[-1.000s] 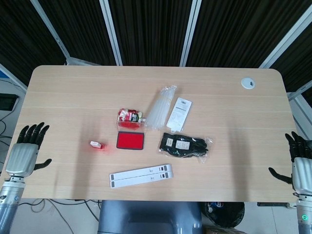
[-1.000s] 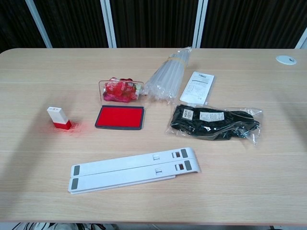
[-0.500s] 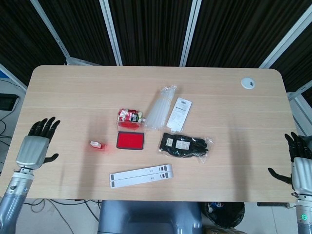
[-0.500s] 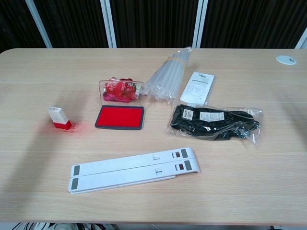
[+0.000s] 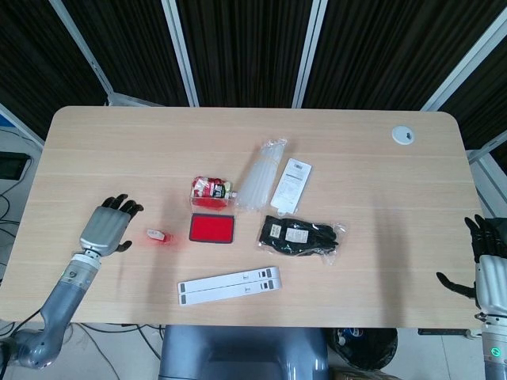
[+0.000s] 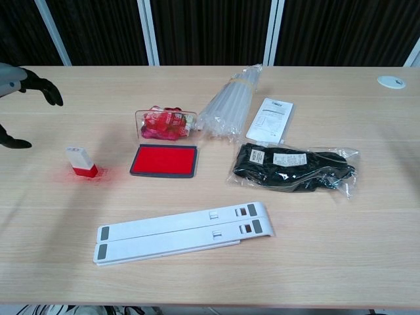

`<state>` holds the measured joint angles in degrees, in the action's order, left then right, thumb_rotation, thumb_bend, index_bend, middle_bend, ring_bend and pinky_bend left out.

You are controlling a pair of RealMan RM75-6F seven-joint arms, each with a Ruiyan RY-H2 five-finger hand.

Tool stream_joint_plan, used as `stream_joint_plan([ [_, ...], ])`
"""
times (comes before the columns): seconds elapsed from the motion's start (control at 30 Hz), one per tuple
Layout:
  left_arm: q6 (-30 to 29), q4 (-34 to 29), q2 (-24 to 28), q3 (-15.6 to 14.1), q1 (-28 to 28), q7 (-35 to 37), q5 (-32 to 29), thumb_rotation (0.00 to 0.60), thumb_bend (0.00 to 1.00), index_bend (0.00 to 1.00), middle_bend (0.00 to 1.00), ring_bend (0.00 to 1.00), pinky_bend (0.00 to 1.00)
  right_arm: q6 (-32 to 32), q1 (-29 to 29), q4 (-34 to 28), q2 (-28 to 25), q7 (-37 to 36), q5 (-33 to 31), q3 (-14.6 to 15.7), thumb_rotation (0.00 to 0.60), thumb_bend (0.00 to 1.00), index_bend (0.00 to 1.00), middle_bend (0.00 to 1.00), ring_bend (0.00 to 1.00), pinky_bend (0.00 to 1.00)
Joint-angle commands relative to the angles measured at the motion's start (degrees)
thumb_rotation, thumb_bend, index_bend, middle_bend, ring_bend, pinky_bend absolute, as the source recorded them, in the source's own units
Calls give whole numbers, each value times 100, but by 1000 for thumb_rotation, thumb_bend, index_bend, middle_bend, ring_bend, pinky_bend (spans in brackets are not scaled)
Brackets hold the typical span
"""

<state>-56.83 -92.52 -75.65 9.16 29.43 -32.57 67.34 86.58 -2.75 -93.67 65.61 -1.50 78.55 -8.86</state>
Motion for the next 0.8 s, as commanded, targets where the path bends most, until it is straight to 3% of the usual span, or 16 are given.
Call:
stream_joint_plan([
  [0.03, 199, 182, -200, 10, 208, -209, -223, 600, 157, 292, 264, 126, 224, -5, -1, 1, -1, -10, -4, -1, 600, 14, 0, 0, 0, 177],
  [0.8, 412, 971, -1021, -243, 707, -663, -758, 600, 239, 395, 377, 159, 232, -11, 3, 21, -3, -131, -11, -14, 600, 30, 0, 0, 0, 177],
])
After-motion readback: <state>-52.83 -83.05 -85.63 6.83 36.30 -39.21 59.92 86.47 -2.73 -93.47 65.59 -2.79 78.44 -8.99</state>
